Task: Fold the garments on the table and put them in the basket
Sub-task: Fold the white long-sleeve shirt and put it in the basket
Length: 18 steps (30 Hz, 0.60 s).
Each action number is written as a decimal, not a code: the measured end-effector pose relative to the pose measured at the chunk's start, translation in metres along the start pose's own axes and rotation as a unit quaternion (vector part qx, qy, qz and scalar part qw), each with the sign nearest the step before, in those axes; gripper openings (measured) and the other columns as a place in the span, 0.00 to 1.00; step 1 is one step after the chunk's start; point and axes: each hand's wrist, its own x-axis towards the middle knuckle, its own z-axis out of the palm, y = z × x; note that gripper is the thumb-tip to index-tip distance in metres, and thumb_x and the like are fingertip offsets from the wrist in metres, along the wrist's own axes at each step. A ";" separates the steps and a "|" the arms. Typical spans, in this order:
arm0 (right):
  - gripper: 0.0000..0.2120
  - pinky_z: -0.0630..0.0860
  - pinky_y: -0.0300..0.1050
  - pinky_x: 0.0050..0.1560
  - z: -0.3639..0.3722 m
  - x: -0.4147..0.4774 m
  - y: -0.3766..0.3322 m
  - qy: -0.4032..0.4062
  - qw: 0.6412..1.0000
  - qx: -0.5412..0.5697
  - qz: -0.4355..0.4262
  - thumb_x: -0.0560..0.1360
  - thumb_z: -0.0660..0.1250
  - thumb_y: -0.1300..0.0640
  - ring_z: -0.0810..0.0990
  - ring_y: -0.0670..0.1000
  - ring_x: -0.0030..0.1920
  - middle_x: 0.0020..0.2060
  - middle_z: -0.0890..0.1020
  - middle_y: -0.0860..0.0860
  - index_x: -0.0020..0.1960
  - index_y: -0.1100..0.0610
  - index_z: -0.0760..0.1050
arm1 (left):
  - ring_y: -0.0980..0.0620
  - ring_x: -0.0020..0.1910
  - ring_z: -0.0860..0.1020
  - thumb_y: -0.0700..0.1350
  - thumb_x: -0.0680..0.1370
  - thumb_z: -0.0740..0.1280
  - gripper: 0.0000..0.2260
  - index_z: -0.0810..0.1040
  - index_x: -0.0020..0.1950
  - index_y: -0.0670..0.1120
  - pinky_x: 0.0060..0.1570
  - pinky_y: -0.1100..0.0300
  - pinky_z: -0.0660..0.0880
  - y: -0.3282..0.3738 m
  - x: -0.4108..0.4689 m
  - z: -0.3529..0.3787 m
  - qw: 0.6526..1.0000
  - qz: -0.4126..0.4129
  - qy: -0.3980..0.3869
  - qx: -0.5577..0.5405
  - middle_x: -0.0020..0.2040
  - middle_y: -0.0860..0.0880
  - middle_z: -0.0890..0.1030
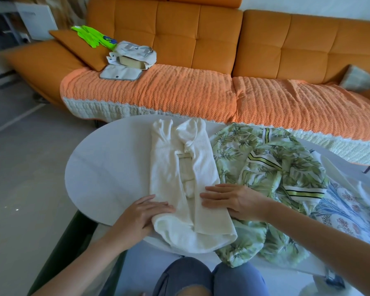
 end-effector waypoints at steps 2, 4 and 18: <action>0.20 0.61 0.45 0.72 -0.004 0.003 -0.003 0.019 0.997 0.061 0.039 0.78 0.62 0.56 0.66 0.45 0.70 0.68 0.70 0.43 0.69 0.48 0.70 | 0.72 0.63 0.64 0.55 0.74 0.54 0.15 0.72 0.56 0.72 0.63 0.80 0.53 0.011 0.007 -0.007 0.997 -0.064 0.024 -0.034 0.54 0.77 0.71; 0.21 0.63 0.39 0.70 -0.009 0.005 -0.007 0.021 0.979 0.156 0.128 0.76 0.64 0.61 0.67 0.42 0.69 0.66 0.73 0.43 0.67 0.47 0.72 | 0.75 0.55 0.68 0.53 0.74 0.57 0.14 0.74 0.45 0.76 0.54 0.81 0.61 0.016 0.012 -0.011 0.984 -0.148 0.037 -0.095 0.44 0.80 0.72; 0.23 0.76 0.49 0.47 0.001 0.073 0.034 0.141 0.635 0.484 0.586 0.78 0.60 0.48 0.79 0.59 0.46 0.46 0.80 0.61 0.52 0.71 0.75 | 0.44 0.39 0.80 0.65 0.74 0.61 0.29 0.80 0.44 0.38 0.35 0.59 0.73 -0.042 0.104 -0.019 0.792 -0.512 0.118 -0.312 0.39 0.42 0.81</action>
